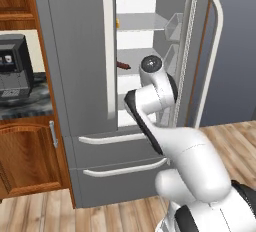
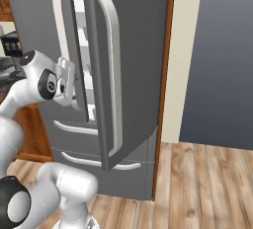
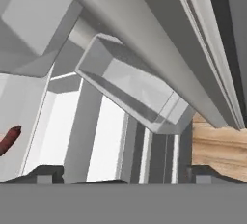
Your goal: Retrieve the sausage and cheese from the fridge and place them on the cutting board on the counter.
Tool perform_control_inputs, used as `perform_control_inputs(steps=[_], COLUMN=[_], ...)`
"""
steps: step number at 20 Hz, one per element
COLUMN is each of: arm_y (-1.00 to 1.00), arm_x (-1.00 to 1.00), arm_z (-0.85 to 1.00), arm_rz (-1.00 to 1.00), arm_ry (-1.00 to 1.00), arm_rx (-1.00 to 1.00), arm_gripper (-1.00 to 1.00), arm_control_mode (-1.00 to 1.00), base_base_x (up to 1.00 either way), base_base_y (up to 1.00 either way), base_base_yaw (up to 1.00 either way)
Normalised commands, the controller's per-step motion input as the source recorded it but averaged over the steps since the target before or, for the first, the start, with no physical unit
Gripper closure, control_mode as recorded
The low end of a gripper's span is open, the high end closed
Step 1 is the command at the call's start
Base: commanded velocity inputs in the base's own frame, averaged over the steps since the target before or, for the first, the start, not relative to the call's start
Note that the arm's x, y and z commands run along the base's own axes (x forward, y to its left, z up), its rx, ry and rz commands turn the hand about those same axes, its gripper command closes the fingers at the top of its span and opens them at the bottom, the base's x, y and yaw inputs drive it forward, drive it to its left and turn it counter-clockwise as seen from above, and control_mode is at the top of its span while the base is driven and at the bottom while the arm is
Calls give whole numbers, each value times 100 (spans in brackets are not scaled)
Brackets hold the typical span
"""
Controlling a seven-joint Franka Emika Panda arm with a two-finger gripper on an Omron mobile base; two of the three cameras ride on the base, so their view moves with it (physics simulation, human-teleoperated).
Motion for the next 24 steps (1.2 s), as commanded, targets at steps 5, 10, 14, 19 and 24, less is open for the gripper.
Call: perform_control_inputs(steps=[5,10,14,19,24], arm_y=[0,-40,-46,-60,-72], arm_x=[51,37,23,-10,-41], arm_z=[-4,0,2,6,12], arm_rz=[-41,-20,-12,-6,-2], arm_ry=[-9,-4,-4,-11,-11], arm_rx=[8,4,0,0,3], arm_gripper=[-100,-100,-100,-100,-100], arm_control_mode=[-100,-100,-100,-100,-100], base_base_x=[0,0,0,0,0], base_base_y=[0,0,0,0,0], base_base_yaw=[0,0,0,0,0])
